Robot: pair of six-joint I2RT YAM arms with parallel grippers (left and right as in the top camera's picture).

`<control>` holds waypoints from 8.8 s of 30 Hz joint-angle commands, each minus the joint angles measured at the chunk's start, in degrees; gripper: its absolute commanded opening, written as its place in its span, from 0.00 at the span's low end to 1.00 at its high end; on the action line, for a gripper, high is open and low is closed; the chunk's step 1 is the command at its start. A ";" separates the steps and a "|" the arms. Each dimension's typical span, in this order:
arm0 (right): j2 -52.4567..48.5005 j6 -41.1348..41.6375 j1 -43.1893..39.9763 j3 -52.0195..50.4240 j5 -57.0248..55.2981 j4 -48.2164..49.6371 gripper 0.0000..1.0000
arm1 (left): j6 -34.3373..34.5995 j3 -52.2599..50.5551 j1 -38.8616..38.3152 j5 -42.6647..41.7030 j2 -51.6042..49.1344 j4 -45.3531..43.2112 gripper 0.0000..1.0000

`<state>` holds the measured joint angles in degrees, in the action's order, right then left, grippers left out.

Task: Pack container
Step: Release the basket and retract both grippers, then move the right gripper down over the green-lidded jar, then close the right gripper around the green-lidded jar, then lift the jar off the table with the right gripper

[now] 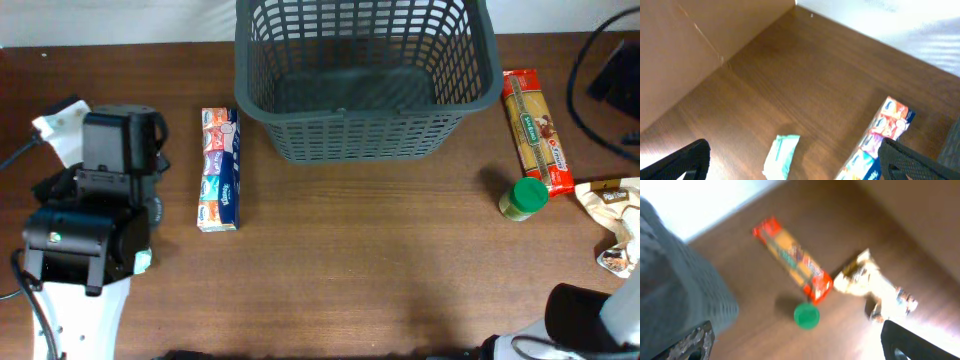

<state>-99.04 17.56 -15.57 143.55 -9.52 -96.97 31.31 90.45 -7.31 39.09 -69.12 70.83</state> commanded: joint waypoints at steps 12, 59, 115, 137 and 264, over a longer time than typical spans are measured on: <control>-1.99 -6.10 -3.26 -15.34 15.08 1.38 0.99 | 0.31 0.83 1.25 -4.87 0.48 1.92 1.00; 8.28 8.87 -3.63 -57.35 -1.07 18.82 0.99 | 0.31 0.83 1.25 -4.87 0.48 1.92 1.00; -9.14 18.75 -3.72 -62.53 3.13 36.06 0.99 | 0.31 0.83 1.25 -4.87 0.48 1.92 1.00; -13.20 13.77 -6.16 -62.53 5.53 34.86 0.99 | 0.31 0.83 1.25 -4.87 0.48 1.92 1.00; -15.80 6.67 -1.73 -64.85 3.26 39.21 0.55 | 0.31 0.83 1.25 -4.87 0.48 1.92 1.00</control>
<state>-113.86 24.16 -17.50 79.57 -5.15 -58.08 31.29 90.45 -6.35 34.44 -69.10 72.71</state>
